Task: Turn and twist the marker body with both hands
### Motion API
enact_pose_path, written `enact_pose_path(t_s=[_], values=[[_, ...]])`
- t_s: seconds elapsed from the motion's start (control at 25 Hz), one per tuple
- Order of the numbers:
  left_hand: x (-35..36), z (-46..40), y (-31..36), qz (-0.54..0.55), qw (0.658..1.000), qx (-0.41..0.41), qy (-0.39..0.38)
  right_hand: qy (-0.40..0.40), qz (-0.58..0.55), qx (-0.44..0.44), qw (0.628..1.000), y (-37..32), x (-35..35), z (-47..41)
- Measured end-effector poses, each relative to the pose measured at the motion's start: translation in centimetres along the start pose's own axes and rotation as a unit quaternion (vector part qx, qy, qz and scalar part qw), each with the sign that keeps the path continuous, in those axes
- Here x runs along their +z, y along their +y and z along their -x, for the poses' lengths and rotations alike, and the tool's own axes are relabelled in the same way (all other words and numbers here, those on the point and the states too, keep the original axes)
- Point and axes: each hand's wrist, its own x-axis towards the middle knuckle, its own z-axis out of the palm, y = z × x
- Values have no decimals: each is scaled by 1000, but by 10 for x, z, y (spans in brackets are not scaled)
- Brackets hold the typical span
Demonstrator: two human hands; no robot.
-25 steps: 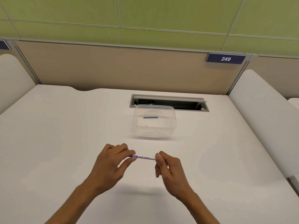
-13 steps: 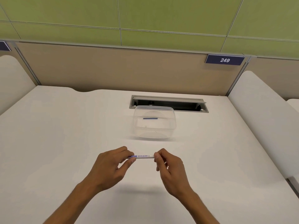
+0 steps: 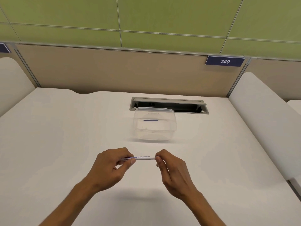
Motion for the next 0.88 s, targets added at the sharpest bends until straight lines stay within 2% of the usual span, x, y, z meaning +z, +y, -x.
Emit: enact_pose_path(t_s=[0.12,0.2,0.32,0.4,0.56,0.68,0.76,0.88], values=[[0,1,4,-65,996,56,38,-18,-52,53,997,-4,3,2],[-2,-1,6,-130,987,82,49,-32,-145,126,981,-9,7,2],[-2,-1,5,-237,962,126,42,-94,-323,266,903,-12,11,0],[0,2,4,-253,958,133,33,-121,-342,293,885,-10,11,-1],[-2,0,3,-178,981,75,22,-62,-247,230,939,-9,15,1],[-2,-3,-1,-111,993,23,12,-23,-107,141,984,-8,15,2],[-2,-4,-4,-59,998,-8,0,-5,-38,79,996,-5,11,2],[-3,-6,-4,-7,1000,-8,-6,6,-4,19,1000,-1,7,0]])
